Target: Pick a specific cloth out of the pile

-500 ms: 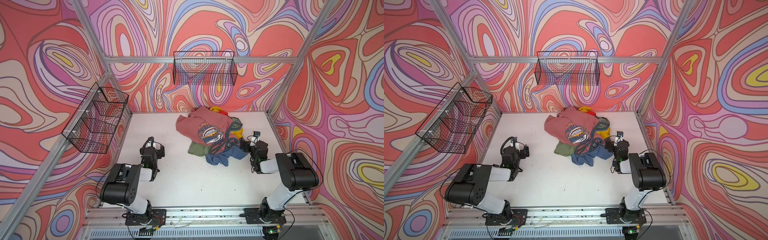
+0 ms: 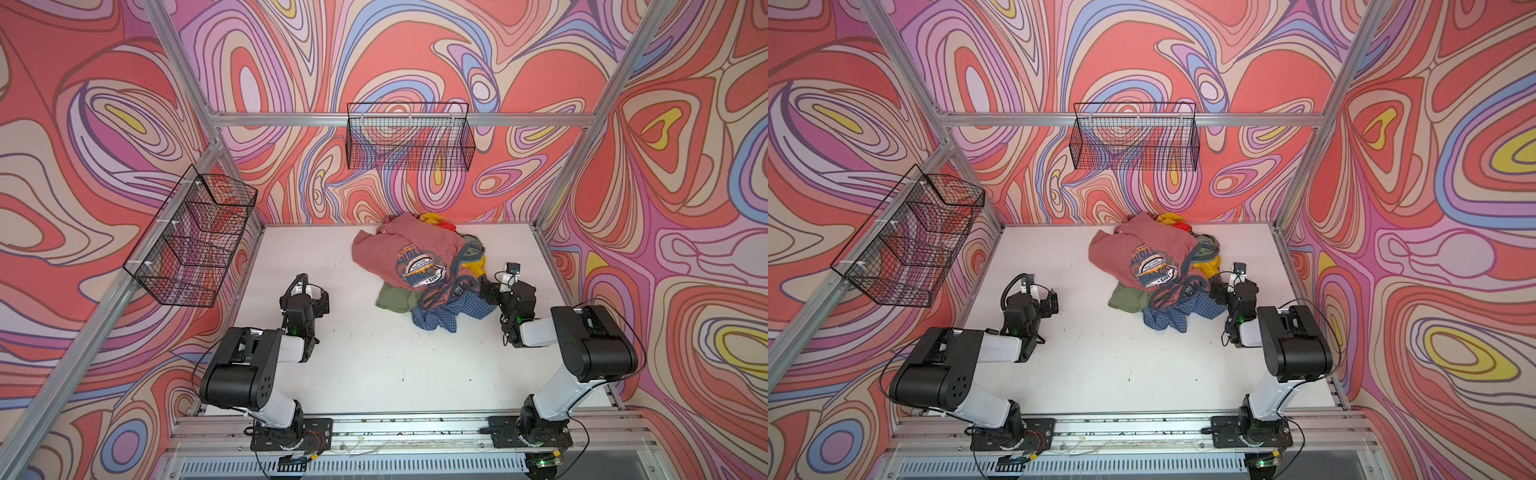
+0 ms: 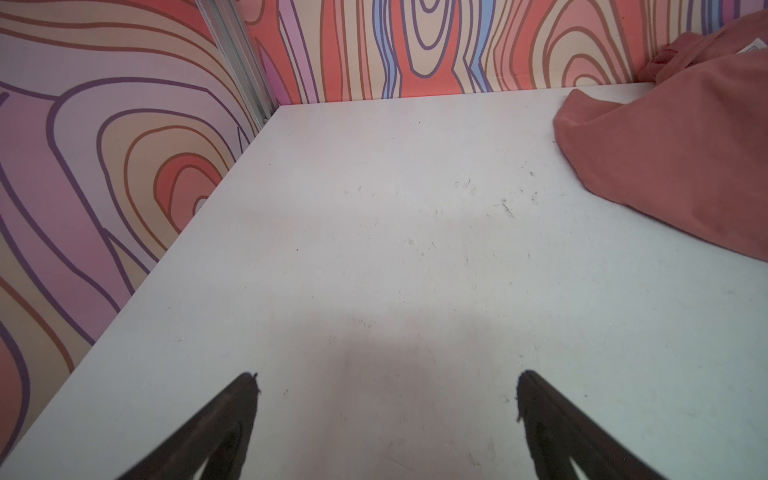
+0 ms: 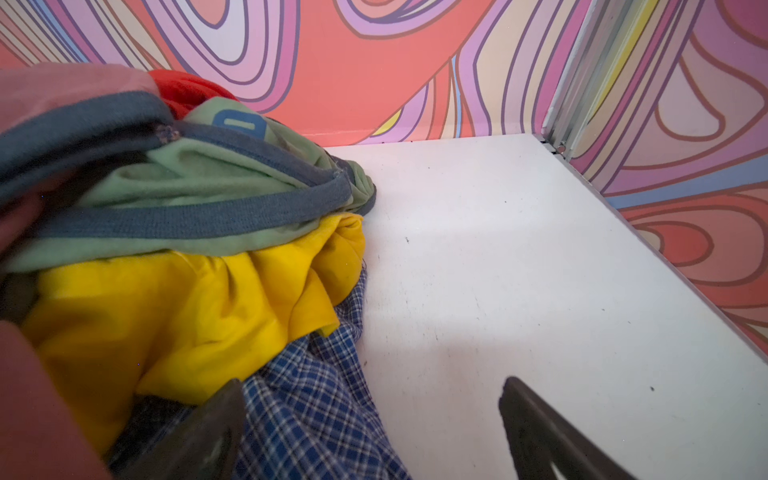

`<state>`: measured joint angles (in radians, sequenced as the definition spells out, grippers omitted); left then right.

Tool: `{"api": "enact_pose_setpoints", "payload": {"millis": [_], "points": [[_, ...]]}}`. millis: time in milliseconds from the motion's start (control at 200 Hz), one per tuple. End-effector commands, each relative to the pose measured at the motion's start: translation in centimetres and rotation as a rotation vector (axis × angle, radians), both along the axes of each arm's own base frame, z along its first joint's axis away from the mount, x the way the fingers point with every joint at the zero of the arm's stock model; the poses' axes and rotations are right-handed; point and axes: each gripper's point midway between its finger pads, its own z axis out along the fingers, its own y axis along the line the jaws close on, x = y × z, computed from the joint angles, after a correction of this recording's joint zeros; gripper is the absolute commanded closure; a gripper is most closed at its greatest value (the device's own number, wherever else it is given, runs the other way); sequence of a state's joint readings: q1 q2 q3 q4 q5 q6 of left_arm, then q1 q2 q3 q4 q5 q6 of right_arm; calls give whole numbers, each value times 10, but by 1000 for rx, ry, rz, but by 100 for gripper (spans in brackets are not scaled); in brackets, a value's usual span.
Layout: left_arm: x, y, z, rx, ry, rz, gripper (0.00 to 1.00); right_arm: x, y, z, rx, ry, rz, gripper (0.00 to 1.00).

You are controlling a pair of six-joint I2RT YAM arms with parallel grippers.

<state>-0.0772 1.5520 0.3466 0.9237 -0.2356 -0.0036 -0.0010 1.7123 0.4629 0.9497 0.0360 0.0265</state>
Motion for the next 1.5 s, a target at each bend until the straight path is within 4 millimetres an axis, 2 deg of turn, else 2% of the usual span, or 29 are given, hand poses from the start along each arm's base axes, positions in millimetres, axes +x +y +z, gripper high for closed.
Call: {"api": "enact_pose_setpoints", "payload": {"millis": [0, 85, 165, 225, 286, 326, 341, 396, 481, 556, 676, 791, 887, 1127, 1262, 1392, 1498], "points": [[6, 1, 8, -7, -26, 2, 0, 3, 0, 0, -4, 3, 2, 2], [5, 1, 9, -9, -28, -1, 0, 2, -2, 2, -1, -4, -11, 3], [4, 0, 13, -8, -31, -8, 0, -1, -14, 15, 3, -13, -83, 5], [4, 0, 22, -5, -5, -8, 0, -7, -25, 20, 33, 52, -160, 4], [2, 3, 34, -19, 49, 16, 0, -13, -32, 24, 148, 136, -199, 5], [-2, 6, 41, -48, 78, 51, 0, -17, -30, 30, 217, 160, -198, 6], [3, 7, 57, -63, 54, 62, 0, -18, -29, 32, 225, 162, -194, 7], [3, 5, 77, -107, 17, 64, 0, -28, -26, 39, 304, 181, -214, 7], [1, 0, 96, -190, -15, 61, 0, -38, -16, 46, 406, 184, -196, 6], [0, -9, 105, -265, -11, 44, 0, -45, -10, 48, 495, 187, -205, 7], [-5, -20, 103, -367, -8, 43, 0, -52, 5, 40, 656, 215, -182, 11], [-12, -31, 89, -396, 23, 38, 0, -64, 14, 8, 784, 329, -229, 27], [-16, -33, 78, -389, 54, 38, 0, -71, 23, -8, 819, 407, -230, 32], [-15, -35, 72, -411, 64, 40, 0, -83, 38, -27, 767, 526, -243, 33], [-12, -39, 69, -430, 71, 32, 0, -78, 44, -39, 750, 570, -240, 34], [-12, -40, 71, -428, 75, 24, 0, -70, 35, -40, 704, 547, -280, 35], [-14, -39, 71, -420, 77, 25, 0, -59, 36, -42, 688, 547, -267, 35]]}}
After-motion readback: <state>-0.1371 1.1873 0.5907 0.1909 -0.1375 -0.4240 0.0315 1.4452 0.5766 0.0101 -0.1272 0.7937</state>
